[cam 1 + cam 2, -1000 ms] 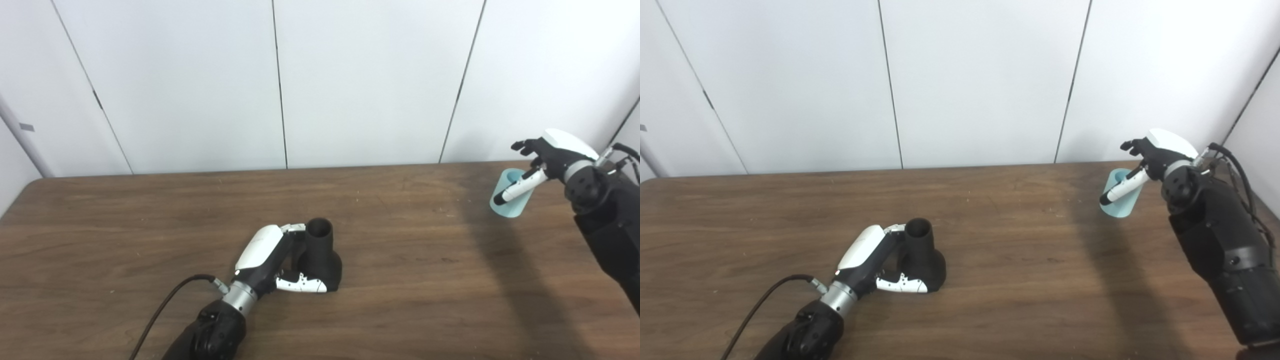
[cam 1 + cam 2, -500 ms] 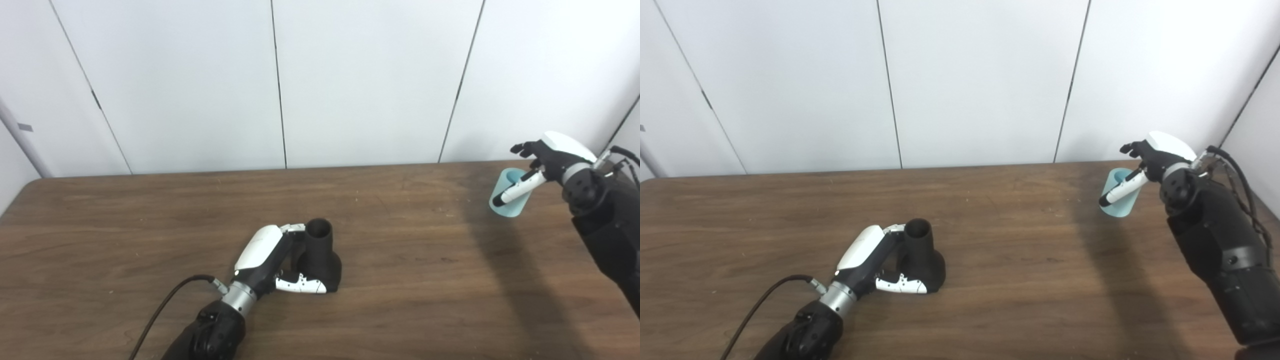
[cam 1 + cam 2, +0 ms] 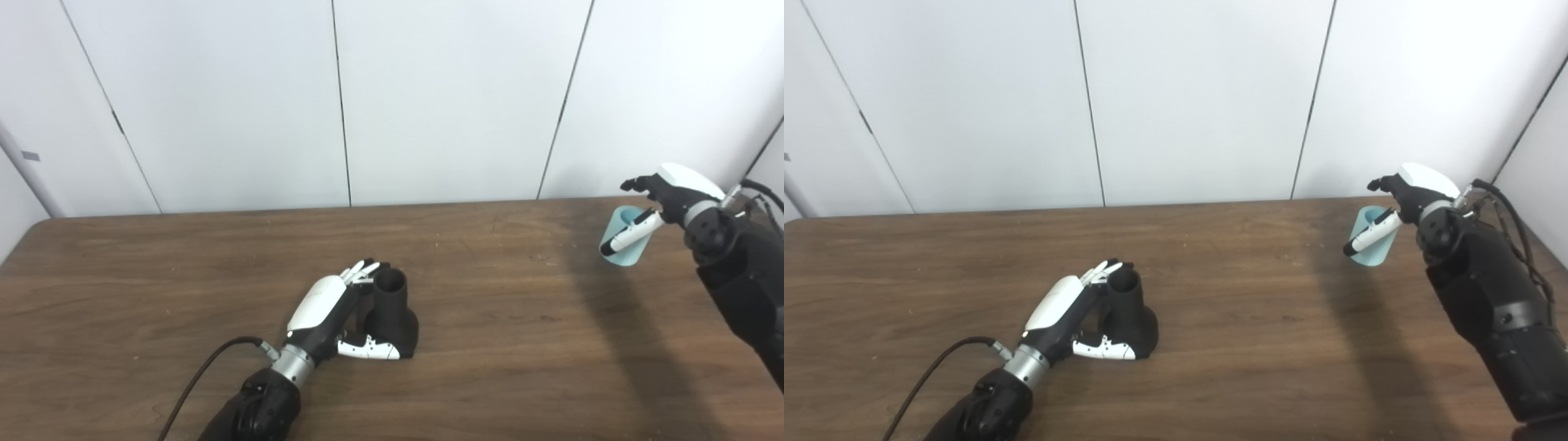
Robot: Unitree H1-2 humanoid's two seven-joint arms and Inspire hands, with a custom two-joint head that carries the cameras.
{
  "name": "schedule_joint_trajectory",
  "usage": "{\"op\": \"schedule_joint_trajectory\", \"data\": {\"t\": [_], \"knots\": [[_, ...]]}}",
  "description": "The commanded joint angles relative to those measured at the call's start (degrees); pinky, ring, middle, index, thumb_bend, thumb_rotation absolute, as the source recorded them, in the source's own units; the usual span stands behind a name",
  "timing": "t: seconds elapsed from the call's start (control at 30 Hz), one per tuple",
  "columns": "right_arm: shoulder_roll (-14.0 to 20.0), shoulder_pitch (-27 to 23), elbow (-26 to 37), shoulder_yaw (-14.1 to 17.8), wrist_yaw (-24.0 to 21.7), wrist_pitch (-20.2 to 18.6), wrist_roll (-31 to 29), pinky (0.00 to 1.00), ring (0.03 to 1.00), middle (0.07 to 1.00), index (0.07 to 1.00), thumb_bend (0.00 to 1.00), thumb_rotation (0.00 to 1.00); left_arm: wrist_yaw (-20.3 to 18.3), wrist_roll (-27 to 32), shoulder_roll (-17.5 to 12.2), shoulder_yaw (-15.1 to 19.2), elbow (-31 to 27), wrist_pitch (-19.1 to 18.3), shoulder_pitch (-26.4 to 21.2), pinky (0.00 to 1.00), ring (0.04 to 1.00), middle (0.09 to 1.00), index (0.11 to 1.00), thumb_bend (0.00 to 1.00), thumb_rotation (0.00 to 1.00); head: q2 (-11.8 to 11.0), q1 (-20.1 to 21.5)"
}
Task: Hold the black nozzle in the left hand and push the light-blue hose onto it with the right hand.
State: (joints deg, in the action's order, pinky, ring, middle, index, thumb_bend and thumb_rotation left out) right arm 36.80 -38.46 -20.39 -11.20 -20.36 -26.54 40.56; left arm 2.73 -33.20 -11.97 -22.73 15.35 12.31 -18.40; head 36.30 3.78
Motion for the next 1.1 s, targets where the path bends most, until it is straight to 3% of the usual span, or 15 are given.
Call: {"op": "schedule_joint_trajectory", "data": {"t": [0.0,0.73,1.07], "knots": [[3.6,-5.7,2.2,0.8,0.9,0.5,0.6,0.77,0.923,0.904,0.847,1.00,0.26,1.0,-2.0,0.1,-3.6,8.8,0.8,12.6,1.00,1.000,0.923,0.431,0.74,0.44,0.1,0.1],[4.0,-6.3,1.5,-0.4,-0.5,0.1,1.4,0.80,0.949,0.911,0.847,1.00,0.27,0.5,-2.0,-0.1,-3.6,8.0,0.1,12.8,1.00,1.000,0.918,0.434,0.74,0.44,0.4,0.2],[4.8,-7.2,-1.3,-3.3,0.6,2.7,3.6,0.73,0.836,0.842,0.831,1.00,0.26,0.0,-1.8,-0.1,-3.5,7.5,-0.3,12.9,1.00,1.000,0.918,0.435,0.74,0.45,0.7,0.1]]}}
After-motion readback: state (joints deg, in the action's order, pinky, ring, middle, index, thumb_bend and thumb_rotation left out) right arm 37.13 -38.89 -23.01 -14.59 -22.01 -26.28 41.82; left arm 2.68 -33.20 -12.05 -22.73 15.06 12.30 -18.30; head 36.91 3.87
